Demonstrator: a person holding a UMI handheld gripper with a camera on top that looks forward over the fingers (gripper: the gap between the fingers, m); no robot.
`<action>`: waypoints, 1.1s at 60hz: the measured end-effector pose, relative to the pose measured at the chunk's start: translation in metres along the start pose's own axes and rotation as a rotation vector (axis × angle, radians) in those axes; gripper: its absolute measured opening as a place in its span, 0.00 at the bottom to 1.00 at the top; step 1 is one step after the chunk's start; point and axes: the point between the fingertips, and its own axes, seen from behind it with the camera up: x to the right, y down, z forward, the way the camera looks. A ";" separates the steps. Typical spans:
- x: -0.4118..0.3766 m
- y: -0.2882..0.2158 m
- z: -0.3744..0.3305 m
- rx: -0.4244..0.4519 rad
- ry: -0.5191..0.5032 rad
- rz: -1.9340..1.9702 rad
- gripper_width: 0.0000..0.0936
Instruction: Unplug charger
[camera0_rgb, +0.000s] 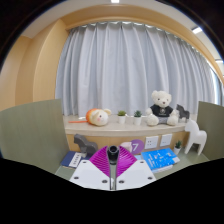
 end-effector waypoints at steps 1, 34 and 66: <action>0.008 0.002 -0.001 0.002 0.008 -0.006 0.06; 0.191 0.258 0.022 -0.432 0.027 -0.020 0.14; 0.180 0.105 -0.027 -0.263 -0.004 -0.070 0.89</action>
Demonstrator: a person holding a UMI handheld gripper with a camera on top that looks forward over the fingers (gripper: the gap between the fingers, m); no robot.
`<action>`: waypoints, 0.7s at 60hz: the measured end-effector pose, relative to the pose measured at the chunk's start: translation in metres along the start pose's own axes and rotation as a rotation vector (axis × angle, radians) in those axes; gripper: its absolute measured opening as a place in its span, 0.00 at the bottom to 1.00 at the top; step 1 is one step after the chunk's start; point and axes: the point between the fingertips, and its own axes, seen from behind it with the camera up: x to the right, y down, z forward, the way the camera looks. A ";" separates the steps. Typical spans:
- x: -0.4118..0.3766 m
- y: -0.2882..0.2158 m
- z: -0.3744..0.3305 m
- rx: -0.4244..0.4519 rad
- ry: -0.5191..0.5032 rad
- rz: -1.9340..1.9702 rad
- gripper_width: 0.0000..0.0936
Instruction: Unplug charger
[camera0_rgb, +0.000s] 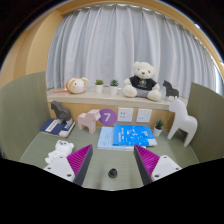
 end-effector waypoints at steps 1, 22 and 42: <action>-0.001 -0.006 -0.007 0.009 0.002 0.003 0.89; -0.046 -0.005 -0.157 0.043 -0.032 0.098 0.89; -0.051 0.052 -0.240 -0.012 0.024 0.071 0.87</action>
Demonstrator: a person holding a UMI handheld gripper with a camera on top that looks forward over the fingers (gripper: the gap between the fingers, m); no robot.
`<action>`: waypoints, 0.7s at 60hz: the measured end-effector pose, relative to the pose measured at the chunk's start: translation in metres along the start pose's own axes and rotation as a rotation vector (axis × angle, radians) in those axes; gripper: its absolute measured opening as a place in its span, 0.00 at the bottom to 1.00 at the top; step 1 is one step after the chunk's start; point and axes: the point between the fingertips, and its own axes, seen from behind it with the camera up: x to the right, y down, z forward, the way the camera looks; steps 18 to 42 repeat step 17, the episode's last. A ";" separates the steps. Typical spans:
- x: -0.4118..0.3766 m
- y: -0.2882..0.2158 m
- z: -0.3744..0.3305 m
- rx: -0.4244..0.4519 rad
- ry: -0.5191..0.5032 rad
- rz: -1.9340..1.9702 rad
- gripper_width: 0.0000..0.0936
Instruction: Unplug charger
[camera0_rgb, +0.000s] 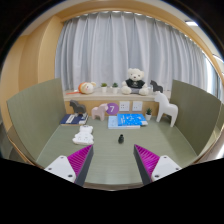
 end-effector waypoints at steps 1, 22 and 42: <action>0.000 0.002 -0.003 -0.002 0.001 -0.004 0.87; 0.004 0.019 -0.029 -0.021 0.022 -0.043 0.89; 0.004 0.019 -0.029 -0.021 0.022 -0.043 0.89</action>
